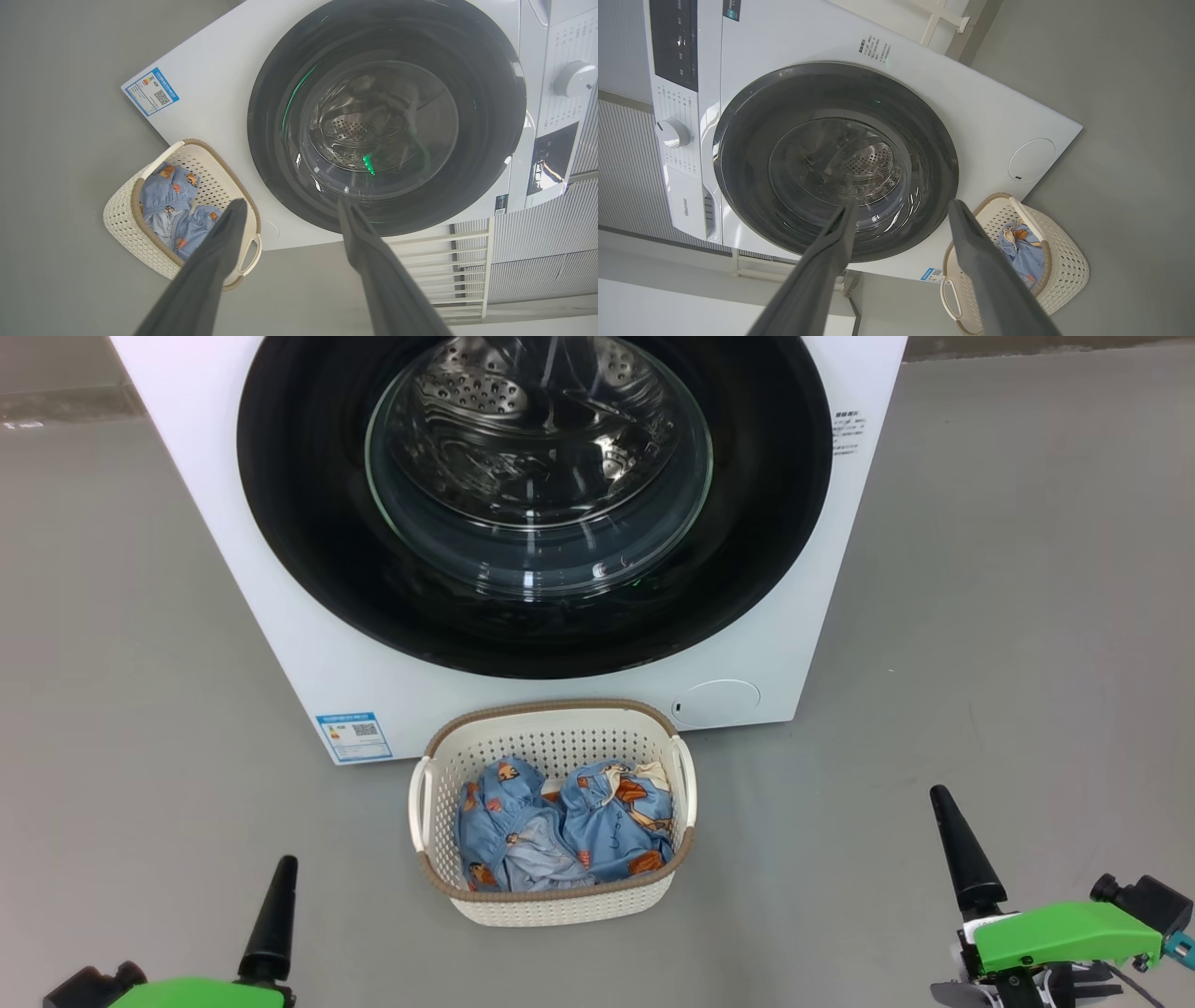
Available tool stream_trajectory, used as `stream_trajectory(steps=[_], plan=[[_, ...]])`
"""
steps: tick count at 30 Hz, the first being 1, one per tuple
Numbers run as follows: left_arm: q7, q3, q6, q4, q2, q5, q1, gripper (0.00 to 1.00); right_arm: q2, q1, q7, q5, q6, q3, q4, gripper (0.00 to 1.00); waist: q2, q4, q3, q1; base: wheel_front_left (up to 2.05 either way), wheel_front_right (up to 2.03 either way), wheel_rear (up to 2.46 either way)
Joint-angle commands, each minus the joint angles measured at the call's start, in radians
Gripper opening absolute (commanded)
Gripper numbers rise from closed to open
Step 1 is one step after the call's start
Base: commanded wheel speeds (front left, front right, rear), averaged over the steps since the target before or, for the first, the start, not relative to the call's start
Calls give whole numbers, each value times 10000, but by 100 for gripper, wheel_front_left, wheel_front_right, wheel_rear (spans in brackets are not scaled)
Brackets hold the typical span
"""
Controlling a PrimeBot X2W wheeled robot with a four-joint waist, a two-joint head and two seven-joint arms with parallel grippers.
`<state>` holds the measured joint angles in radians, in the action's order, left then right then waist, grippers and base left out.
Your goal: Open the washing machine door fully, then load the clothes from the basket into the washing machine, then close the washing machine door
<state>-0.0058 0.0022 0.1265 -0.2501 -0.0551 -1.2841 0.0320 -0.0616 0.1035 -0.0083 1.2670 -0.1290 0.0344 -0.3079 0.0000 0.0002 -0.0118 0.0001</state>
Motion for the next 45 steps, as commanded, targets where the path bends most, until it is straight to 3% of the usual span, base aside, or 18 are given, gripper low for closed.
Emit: stream_trajectory(steps=[1,45], plan=[[-115,93,22,335,-244,275,498,100,-112,467,-108,-338,-7,-149,303,100,0,0,-1,-1,0,0,0],[-1383,-53,33,794,-733,6735,456,100,-113,821,-1366,-6914,-13,-364,183,100,0,23,56,-1,0,0,0]])
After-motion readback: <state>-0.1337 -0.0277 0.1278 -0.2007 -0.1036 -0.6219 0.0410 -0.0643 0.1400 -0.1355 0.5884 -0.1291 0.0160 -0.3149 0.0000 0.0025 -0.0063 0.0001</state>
